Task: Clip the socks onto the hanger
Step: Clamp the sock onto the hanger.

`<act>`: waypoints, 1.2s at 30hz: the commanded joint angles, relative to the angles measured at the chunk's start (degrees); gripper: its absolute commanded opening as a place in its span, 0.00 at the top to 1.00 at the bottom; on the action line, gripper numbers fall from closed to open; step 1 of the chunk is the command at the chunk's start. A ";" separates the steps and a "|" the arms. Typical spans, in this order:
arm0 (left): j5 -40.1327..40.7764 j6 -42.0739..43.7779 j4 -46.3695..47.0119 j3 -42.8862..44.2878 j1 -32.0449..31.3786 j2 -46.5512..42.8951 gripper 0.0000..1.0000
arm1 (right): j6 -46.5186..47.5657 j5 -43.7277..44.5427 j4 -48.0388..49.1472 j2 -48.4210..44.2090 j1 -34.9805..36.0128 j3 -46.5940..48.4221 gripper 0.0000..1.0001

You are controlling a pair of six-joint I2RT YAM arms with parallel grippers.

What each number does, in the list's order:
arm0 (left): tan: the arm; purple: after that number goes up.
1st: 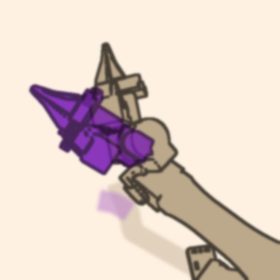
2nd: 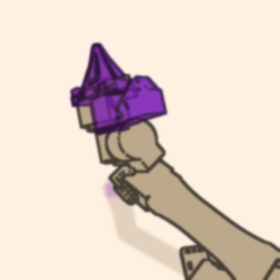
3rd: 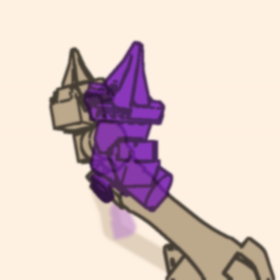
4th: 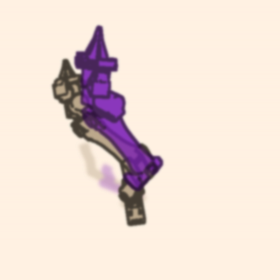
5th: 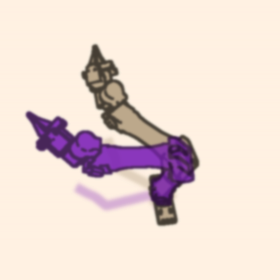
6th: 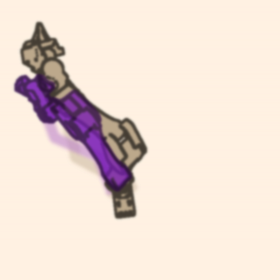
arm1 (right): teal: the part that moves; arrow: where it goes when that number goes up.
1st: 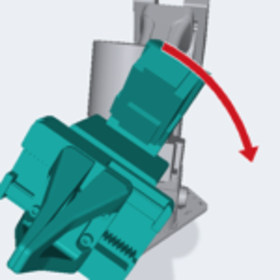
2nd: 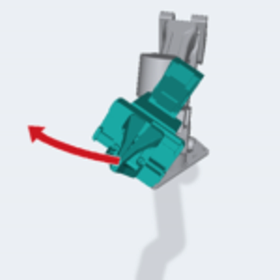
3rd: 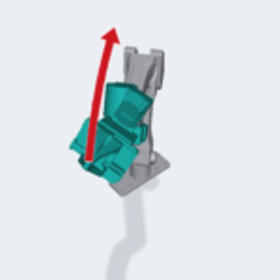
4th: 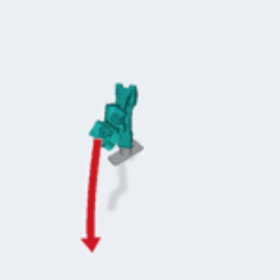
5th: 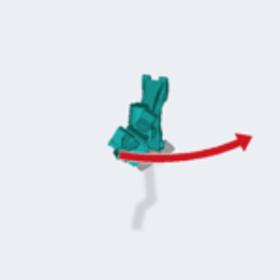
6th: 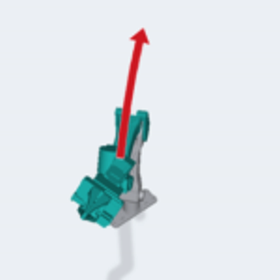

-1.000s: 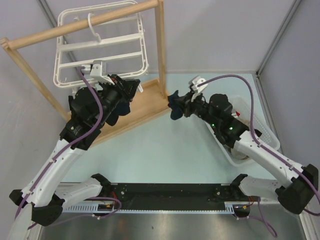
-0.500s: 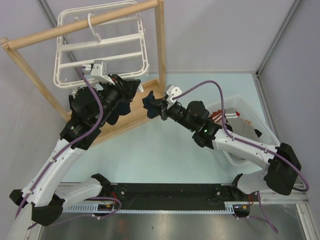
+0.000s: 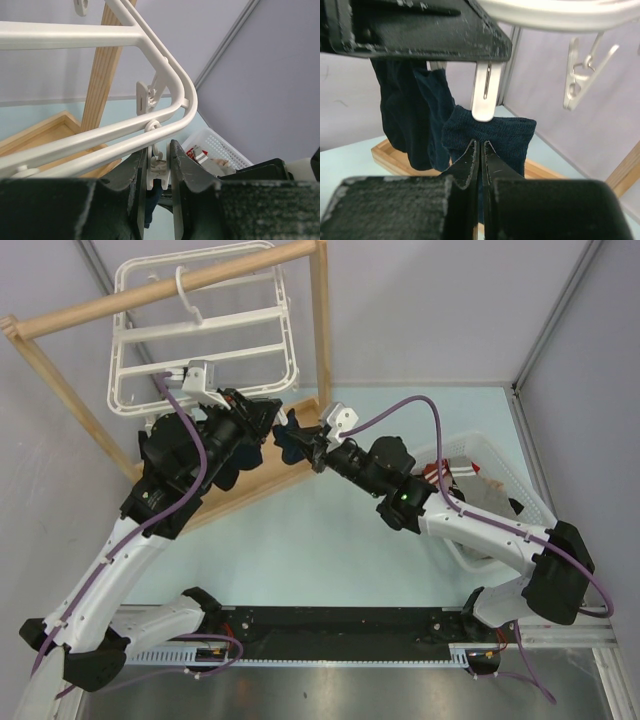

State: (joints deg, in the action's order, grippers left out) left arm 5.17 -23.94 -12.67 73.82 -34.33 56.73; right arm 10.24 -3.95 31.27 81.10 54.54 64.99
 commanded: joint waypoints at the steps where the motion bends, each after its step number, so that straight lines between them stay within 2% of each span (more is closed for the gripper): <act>1: -3.41 0.48 -0.52 0.01 -0.21 0.22 0.99 | 1.62 -0.36 2.92 0.29 0.83 3.03 1.00; 36: -4.64 1.44 -2.27 0.53 -0.21 0.40 0.99 | 2.50 0.34 2.84 -0.33 0.91 4.88 1.00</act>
State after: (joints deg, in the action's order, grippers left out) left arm 4.29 -23.44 -12.75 73.82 -34.11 56.99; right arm 11.68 -3.97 31.59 82.32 55.29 67.00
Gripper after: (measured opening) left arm 0.251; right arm 0.010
